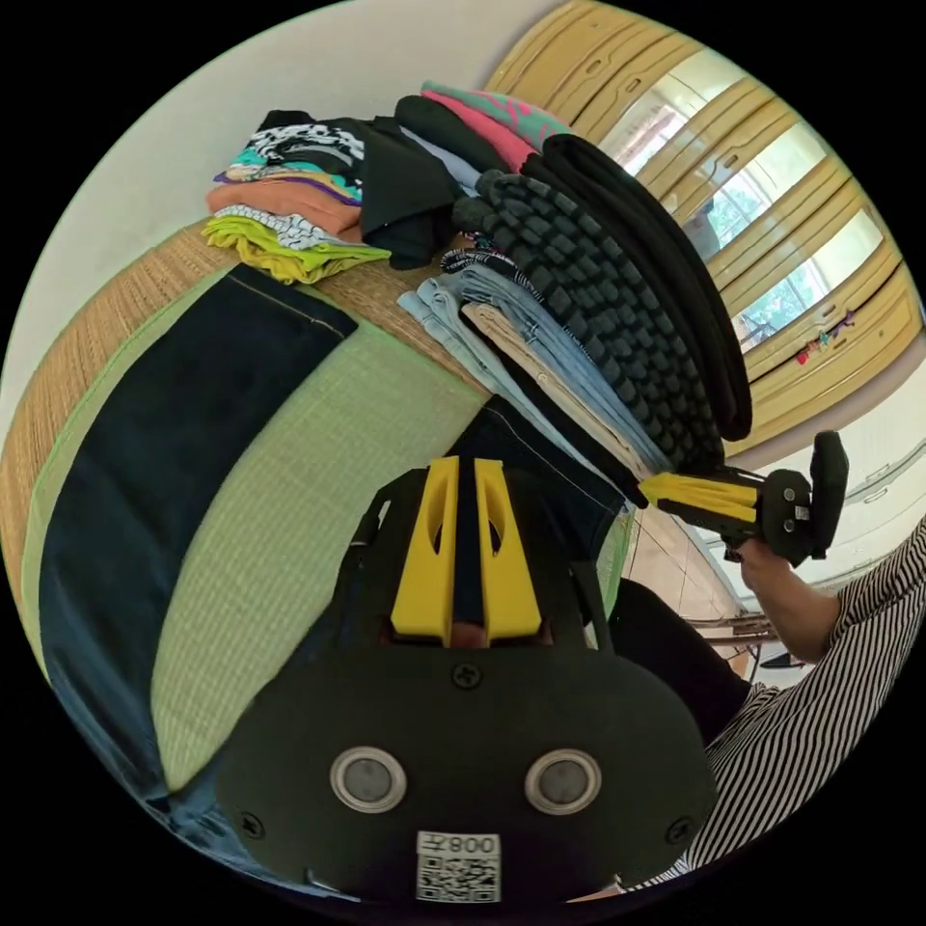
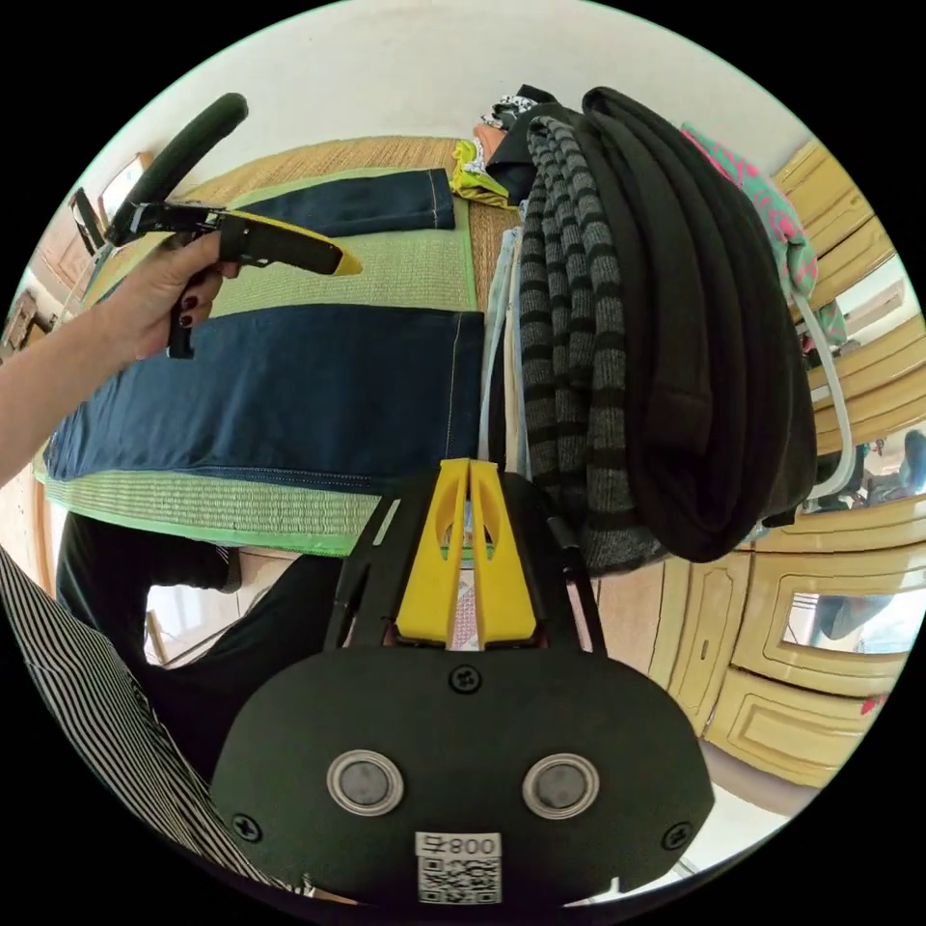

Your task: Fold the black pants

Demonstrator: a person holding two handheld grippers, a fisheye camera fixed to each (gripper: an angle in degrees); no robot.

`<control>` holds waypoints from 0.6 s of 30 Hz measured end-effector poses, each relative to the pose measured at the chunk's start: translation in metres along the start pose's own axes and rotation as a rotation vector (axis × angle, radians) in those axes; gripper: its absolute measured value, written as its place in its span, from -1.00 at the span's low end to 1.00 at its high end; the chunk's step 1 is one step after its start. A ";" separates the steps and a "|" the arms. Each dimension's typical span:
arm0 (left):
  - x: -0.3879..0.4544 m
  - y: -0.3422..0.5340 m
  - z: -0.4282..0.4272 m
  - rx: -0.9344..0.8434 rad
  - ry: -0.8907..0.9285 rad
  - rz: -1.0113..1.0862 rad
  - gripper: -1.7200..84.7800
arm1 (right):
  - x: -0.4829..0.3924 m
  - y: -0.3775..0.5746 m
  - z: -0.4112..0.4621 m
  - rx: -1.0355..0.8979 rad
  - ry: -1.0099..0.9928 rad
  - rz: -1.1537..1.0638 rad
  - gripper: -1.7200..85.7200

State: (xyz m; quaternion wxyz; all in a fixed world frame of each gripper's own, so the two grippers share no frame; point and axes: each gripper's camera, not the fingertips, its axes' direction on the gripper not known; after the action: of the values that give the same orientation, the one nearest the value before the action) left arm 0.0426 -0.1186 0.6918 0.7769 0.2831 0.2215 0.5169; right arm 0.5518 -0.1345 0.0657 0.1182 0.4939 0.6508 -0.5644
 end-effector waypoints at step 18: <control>-0.023 0.228 -0.348 0.092 -0.226 -0.660 -0.96 | -0.185 -0.100 -0.045 -0.025 -0.472 -0.477 -0.96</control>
State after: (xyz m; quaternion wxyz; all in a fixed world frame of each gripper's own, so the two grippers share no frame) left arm -0.3421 0.0028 0.5876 0.9083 0.2864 0.2366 0.1925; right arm 0.5811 -0.1781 0.2740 0.1362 0.1819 0.7094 -0.6671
